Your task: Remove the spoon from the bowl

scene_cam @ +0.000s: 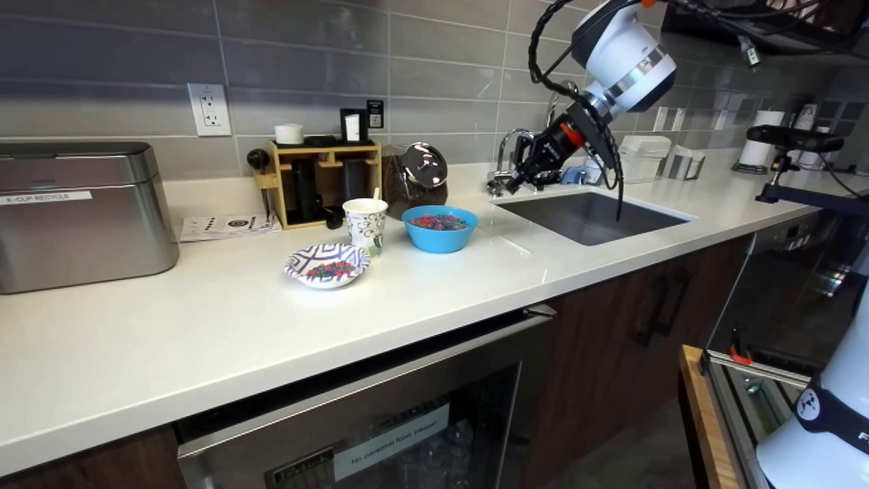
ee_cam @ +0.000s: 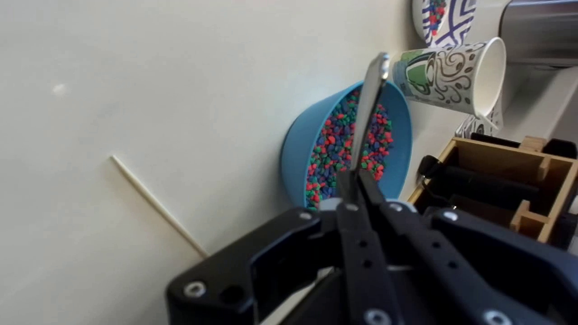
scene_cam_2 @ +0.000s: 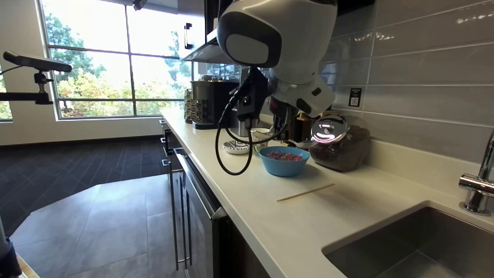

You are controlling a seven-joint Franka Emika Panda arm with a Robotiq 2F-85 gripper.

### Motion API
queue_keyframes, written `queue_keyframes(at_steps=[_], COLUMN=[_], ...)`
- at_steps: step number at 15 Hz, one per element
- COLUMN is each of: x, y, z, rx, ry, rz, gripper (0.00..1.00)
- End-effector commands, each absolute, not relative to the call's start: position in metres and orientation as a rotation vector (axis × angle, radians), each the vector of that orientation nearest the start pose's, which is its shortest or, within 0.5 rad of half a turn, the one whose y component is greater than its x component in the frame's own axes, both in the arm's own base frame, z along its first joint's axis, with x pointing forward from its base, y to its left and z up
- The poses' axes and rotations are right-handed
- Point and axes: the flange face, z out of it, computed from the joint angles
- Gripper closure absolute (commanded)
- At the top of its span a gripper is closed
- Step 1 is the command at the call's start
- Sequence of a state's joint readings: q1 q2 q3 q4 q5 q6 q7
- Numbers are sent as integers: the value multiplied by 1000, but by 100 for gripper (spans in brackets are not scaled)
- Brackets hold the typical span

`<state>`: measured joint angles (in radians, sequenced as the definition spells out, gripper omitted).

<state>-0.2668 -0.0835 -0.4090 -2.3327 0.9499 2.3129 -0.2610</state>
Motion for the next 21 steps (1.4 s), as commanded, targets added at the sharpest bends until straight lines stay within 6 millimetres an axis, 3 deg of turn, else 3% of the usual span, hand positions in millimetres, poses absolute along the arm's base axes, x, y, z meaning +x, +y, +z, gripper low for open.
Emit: queue_keyframes(at_steps=[1, 13, 21], x=[409, 416, 421], y=[-322, -351, -351], z=[355, 286, 258], rx=[-2020, -1878, -1897], ry=[1220, 1229, 1193], rz=[-483, -483, -511], gripper=[99, 99, 99])
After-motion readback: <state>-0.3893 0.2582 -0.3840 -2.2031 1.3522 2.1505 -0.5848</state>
